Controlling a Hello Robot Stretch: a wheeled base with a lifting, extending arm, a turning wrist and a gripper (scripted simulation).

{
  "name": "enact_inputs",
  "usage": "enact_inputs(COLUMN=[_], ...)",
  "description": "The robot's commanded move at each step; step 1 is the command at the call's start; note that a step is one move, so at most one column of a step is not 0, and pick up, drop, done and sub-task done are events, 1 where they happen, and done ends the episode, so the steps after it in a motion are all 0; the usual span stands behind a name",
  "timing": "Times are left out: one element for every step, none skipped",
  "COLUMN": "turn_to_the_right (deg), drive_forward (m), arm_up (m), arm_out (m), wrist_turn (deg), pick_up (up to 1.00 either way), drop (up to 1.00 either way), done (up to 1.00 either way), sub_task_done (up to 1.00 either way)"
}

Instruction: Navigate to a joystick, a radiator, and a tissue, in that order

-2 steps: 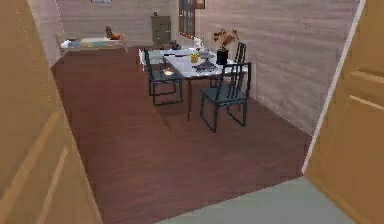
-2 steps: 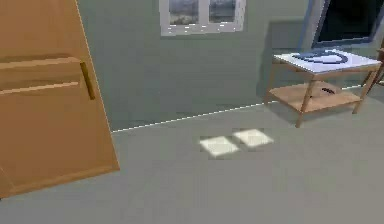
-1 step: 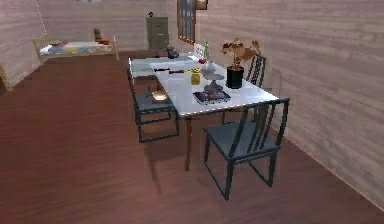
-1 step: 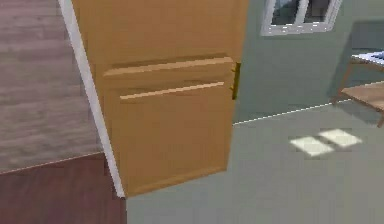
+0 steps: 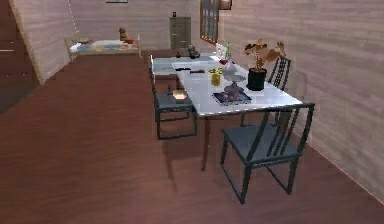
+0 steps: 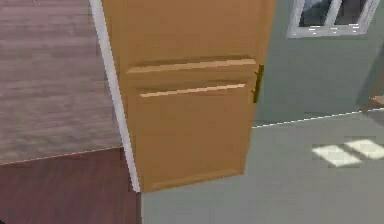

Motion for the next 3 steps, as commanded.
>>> enact_inputs(turn_to_the_right=[0.0,-45.0,0.0], drive_forward=[0.50,0.00,1.00], arm_up=[0.00,0.00,0.00], arm_out=[0.00,0.00,0.00], wrist_turn=[0.0,0.0,0.0], pick_up=[0.00,0.00,0.00], drop=[0.00,0.00,0.00], done=[0.00,0.00,0.00], sub_task_done=[0.00,0.00,0.00])
